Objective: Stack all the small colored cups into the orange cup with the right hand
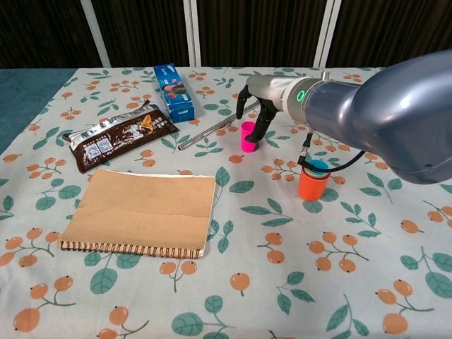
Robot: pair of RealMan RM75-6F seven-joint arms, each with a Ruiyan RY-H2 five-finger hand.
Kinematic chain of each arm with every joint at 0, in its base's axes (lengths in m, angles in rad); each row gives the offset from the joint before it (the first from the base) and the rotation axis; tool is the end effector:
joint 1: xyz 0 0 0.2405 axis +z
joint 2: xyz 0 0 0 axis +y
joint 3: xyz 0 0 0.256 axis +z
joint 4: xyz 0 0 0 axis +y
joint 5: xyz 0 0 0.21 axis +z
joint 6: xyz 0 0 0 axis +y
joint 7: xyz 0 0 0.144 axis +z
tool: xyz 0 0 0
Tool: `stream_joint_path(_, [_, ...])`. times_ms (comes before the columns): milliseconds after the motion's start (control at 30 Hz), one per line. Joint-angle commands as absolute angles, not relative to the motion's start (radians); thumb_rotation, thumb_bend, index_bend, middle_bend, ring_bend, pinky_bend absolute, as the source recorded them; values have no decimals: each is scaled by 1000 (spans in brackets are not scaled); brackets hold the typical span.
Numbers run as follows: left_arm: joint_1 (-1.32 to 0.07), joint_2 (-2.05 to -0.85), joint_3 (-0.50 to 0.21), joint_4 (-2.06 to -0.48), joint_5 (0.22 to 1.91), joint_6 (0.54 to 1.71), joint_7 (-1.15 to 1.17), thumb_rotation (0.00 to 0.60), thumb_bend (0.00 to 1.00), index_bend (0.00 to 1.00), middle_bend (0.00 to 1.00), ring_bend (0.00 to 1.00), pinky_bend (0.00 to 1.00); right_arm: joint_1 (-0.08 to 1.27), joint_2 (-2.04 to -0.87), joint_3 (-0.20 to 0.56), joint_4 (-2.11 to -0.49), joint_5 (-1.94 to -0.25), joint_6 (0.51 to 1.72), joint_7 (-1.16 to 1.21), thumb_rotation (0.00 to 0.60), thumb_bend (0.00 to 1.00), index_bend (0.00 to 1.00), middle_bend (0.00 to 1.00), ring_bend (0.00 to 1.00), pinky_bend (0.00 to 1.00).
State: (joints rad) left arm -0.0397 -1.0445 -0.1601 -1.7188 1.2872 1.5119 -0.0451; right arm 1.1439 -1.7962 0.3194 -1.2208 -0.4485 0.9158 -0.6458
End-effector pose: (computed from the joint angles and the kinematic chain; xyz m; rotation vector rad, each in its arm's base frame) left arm -0.3199 0.1845 0.2024 -1.0840 -0.9664 -0.9254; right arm -0.0508 -0.4107 -0.0721 1.7513 -1.0956 0.7890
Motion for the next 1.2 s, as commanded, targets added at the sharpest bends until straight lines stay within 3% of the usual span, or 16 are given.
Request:
stream_joint_path(33, [-39,-1045,-161,-1716,1284,1512,-48,600,356,131,31,0,32,1145,-1814,321,-1187,-461,908,-636,600,390,364,0,81,188])
stream_joint_path(1200, [-44,-1046,-163,-1711,1279,1504,-43,600,356,133,31,0,33,1139,-1875,348,-1069,-484,865,-620,600,390,450,0,88,188])
